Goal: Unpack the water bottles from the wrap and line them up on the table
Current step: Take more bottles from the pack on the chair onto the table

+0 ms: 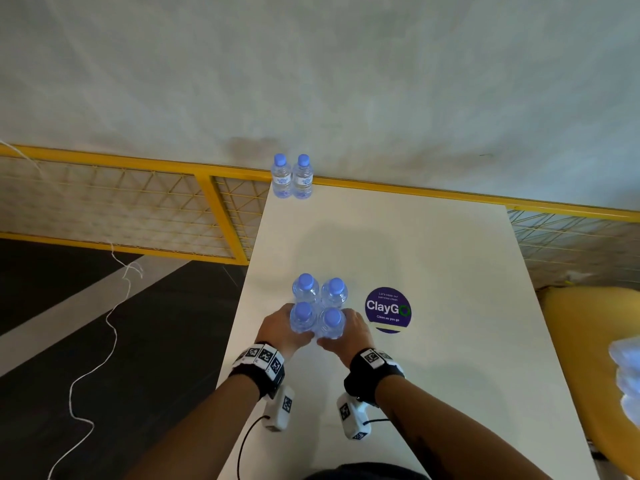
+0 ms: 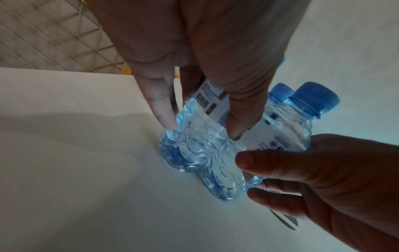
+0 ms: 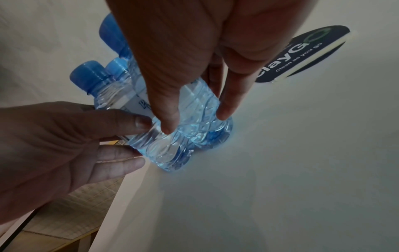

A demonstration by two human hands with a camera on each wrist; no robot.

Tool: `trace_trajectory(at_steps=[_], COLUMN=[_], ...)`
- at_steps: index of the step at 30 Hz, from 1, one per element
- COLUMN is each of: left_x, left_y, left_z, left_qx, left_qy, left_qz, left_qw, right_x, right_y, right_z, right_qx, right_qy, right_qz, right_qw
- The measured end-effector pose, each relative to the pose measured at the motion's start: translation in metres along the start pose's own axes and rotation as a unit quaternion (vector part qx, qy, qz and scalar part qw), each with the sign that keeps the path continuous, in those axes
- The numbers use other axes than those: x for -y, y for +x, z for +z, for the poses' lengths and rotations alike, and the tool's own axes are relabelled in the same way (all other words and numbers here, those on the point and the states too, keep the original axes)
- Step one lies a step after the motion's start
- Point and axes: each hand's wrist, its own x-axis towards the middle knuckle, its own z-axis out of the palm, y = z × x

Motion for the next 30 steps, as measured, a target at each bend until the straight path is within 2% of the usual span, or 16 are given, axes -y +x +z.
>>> trace_trajectory(at_steps=[3,6,9,12,16,20,24,27,30], left_x=[-0.001,0.010,0.019,0.006,-0.053,-0.137,-0.229,-0.299,-0.361], left_y=[-0.006,-0.014,-0.023,-0.031,-0.043,-0.044,-0.049,-0.065,-0.083], left_z=[0.002,0.011,0.032,0.060,0.105,0.159,0.224,0.277,0.335], left_qx=[-0.005,-0.014,0.039,0.108,0.135,0.188,0.253,0.308,0.348], left_qy=[-0.012,-0.029,0.030,0.043,0.056,0.076,0.084,0.082,0.099], left_qz=[-0.013,-0.082,-0.129,-0.100,-0.025,0.063,0.141,0.180,0.220], left_qw=[1.000,0.996,0.990,0.988,0.989,0.977,0.953,0.930,0.906], right_x=[-0.007,-0.022,-0.048,-0.082,-0.147,-0.224,-0.307,-0.372,-0.435], right_y=[0.002,-0.004,-0.012,-0.025,-0.055,-0.095,-0.147,-0.190,-0.232], right_z=[-0.001,-0.005,-0.012,-0.031,-0.064,-0.109,-0.163,-0.201,-0.239], right_qx=[0.014,0.046,0.078,0.111,0.100,0.047,-0.037,-0.123,-0.210], right_qy=[0.008,0.034,0.049,0.040,0.044,0.080,0.139,0.188,0.223], right_qz=[-0.009,0.006,0.032,0.044,0.080,0.128,0.186,0.238,0.302], right_qw=[1.000,0.998,0.995,0.992,0.991,0.987,0.972,0.945,0.903])
